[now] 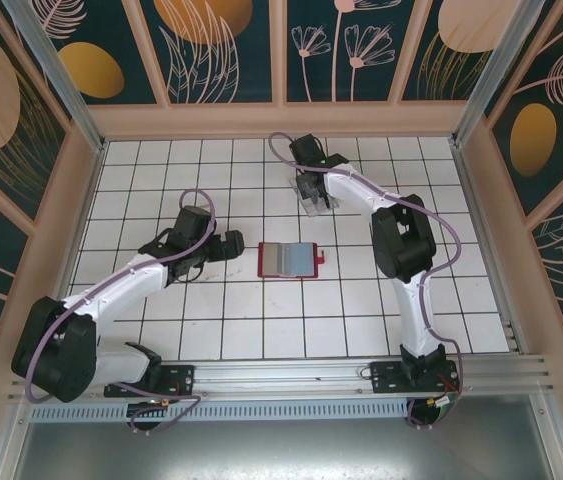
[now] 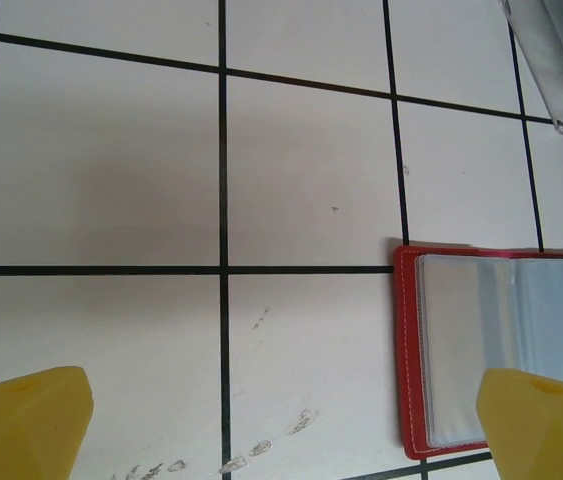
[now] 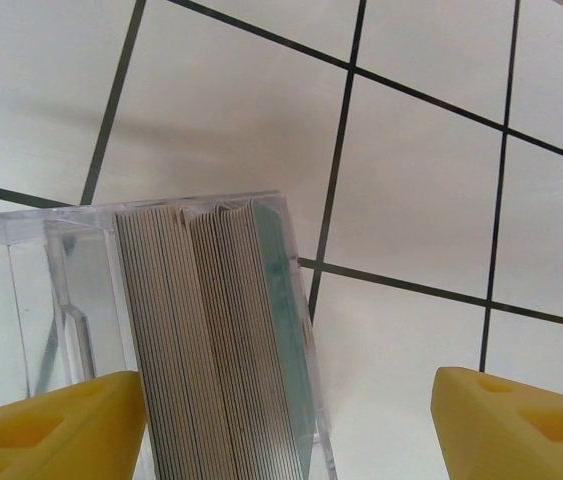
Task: Put the credit cards into the card holder
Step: Pick up the credit card from the storage box.
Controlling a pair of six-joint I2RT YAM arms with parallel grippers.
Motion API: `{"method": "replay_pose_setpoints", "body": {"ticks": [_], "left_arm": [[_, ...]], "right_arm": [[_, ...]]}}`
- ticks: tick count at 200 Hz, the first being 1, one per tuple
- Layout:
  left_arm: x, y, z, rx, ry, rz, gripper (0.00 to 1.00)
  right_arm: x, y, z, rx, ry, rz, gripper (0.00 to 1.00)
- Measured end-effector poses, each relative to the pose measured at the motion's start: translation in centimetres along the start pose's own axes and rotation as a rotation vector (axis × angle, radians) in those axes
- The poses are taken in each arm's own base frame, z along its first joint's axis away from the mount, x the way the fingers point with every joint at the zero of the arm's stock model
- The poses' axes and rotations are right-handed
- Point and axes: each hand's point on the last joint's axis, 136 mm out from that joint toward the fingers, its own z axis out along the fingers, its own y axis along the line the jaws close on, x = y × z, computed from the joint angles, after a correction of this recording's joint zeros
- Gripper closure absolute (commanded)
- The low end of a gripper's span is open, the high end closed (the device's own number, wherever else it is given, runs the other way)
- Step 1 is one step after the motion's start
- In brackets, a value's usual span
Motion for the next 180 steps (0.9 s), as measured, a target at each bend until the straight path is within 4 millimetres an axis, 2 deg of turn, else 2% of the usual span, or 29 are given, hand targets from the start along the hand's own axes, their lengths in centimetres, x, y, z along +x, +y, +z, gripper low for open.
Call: {"method": "replay_pose_setpoints", "body": {"ticks": [39,98,120,166,180], "left_arm": [[-0.7,-0.2,-0.9,0.006,-0.033,-0.001,0.02],[-1.5,-0.4,-2.3,0.020,-0.081,-0.017,0.01],[-1.7,-0.4,-2.6,0.024,-0.091,-0.025,0.01],[-1.7,-0.1,-2.8,0.012,-0.103,-0.040,0.01],[-1.7,0.0,-3.0,0.009,-0.109,-0.045,0.01]], "right_arm": [[-0.1,-0.4,0.0,0.024,-0.004,-0.014,0.25],[-0.5,-0.6,-0.2,0.034,-0.013,-0.004,0.44],[-0.5,-0.7,-0.2,0.033,-0.013,0.006,0.53],[-0.5,-1.0,0.0,0.030,-0.009,0.026,0.82],[-0.4,-1.1,0.1,0.024,-0.006,0.029,0.86]]}}
